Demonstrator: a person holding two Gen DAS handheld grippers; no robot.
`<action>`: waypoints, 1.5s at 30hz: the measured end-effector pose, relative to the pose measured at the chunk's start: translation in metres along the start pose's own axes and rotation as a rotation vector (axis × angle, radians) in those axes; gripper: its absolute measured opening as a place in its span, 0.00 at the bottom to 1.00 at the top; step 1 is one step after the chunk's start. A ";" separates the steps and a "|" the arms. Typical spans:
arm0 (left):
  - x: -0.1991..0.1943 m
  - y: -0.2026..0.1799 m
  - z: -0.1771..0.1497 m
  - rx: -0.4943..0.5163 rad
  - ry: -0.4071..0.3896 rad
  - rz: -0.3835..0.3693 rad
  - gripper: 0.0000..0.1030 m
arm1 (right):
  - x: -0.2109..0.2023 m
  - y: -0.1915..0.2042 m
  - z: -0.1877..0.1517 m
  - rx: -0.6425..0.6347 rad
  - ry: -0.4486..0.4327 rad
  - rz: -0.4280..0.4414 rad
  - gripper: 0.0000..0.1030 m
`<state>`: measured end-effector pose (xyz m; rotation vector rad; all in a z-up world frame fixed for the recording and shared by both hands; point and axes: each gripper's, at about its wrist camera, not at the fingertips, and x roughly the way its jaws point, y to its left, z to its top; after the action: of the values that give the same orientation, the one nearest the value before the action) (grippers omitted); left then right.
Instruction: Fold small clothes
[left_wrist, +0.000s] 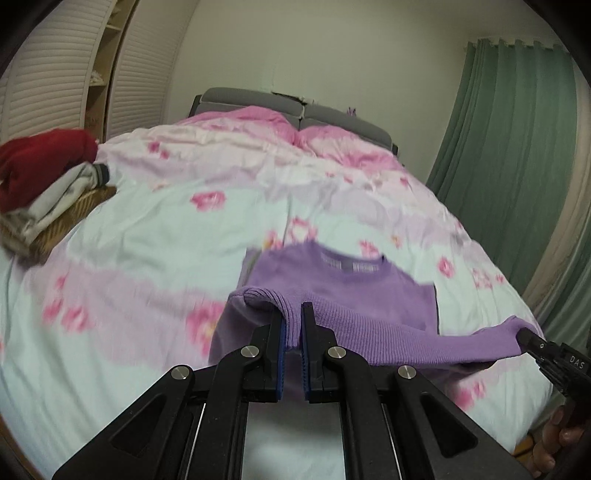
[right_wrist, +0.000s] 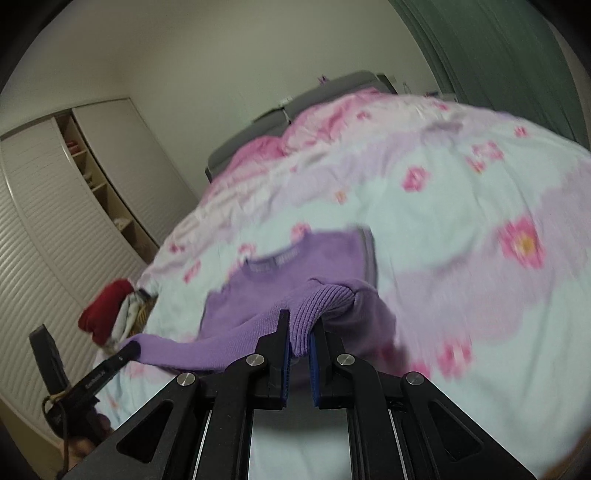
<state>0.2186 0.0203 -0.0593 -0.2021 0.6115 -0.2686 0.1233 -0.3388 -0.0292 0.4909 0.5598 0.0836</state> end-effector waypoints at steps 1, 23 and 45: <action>0.010 0.000 0.009 -0.007 -0.003 0.001 0.08 | 0.012 0.000 0.011 0.000 -0.007 -0.001 0.09; 0.208 0.021 0.046 -0.026 0.154 0.083 0.09 | 0.206 -0.057 0.060 0.114 0.164 -0.099 0.09; 0.154 -0.004 0.060 0.163 0.048 0.151 0.70 | 0.138 -0.007 0.081 -0.179 -0.065 -0.209 0.75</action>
<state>0.3737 -0.0239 -0.0931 0.0078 0.6462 -0.1764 0.2825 -0.3501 -0.0407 0.2581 0.5311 -0.0808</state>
